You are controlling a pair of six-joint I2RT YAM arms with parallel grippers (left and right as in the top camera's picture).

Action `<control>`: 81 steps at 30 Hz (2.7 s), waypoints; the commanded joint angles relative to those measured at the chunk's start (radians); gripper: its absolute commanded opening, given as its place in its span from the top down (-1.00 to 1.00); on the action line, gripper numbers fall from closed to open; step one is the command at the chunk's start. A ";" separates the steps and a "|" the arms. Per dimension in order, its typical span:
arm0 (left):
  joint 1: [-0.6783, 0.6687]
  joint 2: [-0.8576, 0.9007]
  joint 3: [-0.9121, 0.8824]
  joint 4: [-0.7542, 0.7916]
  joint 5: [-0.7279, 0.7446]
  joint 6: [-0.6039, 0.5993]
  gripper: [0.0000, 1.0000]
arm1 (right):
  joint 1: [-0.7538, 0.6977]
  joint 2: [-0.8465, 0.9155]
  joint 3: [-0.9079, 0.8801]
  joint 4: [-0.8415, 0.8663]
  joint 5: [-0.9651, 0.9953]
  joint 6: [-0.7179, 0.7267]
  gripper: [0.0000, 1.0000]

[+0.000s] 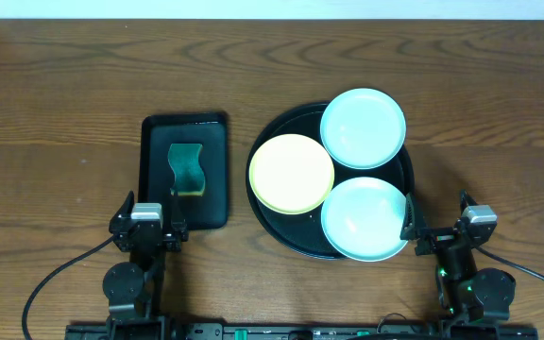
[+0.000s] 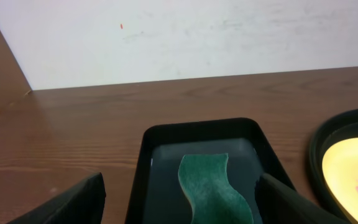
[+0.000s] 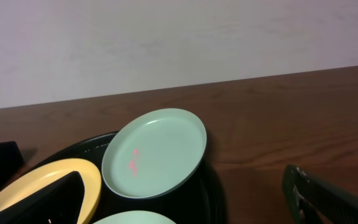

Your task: Clean dirty plates on tray and stack at the side

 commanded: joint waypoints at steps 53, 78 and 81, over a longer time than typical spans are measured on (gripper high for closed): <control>-0.002 0.003 -0.012 -0.041 0.003 0.013 -0.55 | 0.007 -0.002 -0.002 -0.004 0.002 -0.008 -0.99; -0.002 0.003 -0.008 -0.038 0.000 -0.019 -0.55 | 0.007 0.013 -0.002 -0.005 -0.005 -0.007 -0.99; -0.002 0.003 0.001 -0.039 0.000 -0.071 -0.55 | 0.007 0.021 -0.002 -0.005 -0.005 -0.007 -0.98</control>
